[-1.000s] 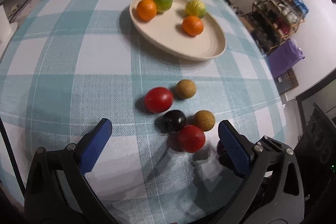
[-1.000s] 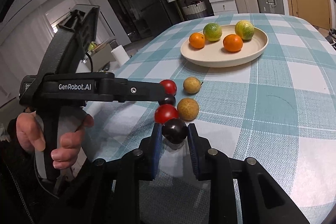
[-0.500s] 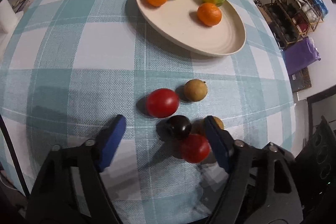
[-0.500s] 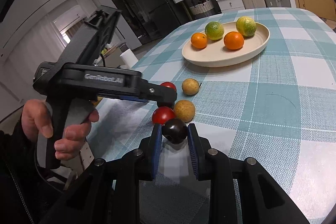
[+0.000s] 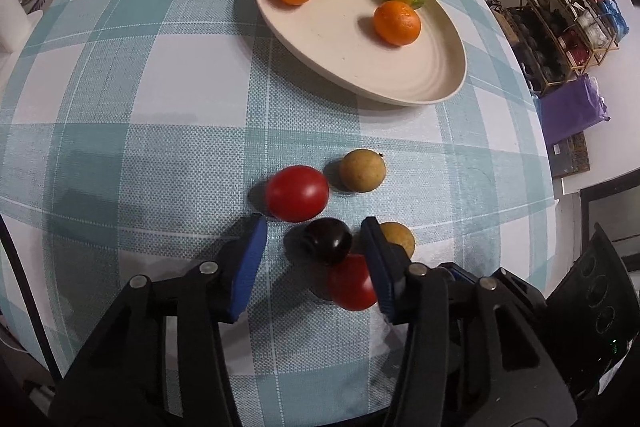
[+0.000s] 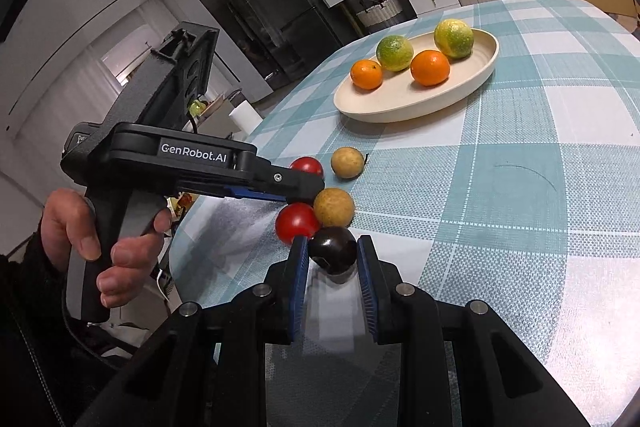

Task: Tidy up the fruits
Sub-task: 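Grasp a dark plum with the left tool while the right tool grasps another plum, then carry both dark plums onto the cream plate and open both tools, then withdraw both tools from the plate back over the remaining fruit, then grasp a red tomato with the left tool while the right tool grasps a brown fruit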

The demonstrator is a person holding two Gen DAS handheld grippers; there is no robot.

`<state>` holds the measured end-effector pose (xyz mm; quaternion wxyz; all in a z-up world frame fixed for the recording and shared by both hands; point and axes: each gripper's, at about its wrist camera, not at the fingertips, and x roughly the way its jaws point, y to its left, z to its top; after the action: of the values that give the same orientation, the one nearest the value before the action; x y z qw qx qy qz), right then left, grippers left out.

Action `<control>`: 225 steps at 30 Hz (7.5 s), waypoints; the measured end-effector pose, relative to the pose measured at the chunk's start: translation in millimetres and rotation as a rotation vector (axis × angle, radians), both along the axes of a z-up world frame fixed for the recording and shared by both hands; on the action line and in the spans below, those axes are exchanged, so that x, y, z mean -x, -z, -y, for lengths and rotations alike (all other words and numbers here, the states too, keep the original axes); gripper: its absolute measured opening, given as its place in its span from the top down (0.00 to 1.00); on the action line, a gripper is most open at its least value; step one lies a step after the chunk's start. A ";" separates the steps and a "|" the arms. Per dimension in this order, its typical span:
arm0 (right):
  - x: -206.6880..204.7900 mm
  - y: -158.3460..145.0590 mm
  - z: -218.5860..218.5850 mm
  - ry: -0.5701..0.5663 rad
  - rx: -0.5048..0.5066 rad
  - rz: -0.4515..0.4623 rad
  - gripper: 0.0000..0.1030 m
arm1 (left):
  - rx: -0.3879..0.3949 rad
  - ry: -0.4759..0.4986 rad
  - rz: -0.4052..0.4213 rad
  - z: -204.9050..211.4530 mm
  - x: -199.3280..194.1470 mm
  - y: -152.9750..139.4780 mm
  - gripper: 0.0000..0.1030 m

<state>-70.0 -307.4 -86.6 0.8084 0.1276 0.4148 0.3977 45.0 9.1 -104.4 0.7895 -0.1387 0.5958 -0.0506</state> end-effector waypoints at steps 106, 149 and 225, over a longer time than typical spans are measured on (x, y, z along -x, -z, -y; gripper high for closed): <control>-195.6 -64.2 -49.2 0.281 0.151 0.056 0.47 | 0.170 0.141 0.137 2.3 -245.6 -65.1 0.68; -80.4 -117.1 -3.7 0.306 0.117 0.287 0.00 | -0.263 -0.043 0.601 -15.1 -2.7 -122.2 0.01; -5.6 -44.9 -7.1 0.235 0.207 0.150 0.00 | -0.028 0.116 0.375 -30.8 73.2 -30.7 0.75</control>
<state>-64.4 -300.3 -41.7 0.8870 0.0612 0.3741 0.2638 -28.2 39.8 -73.7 0.8843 -0.0811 0.4458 -0.1128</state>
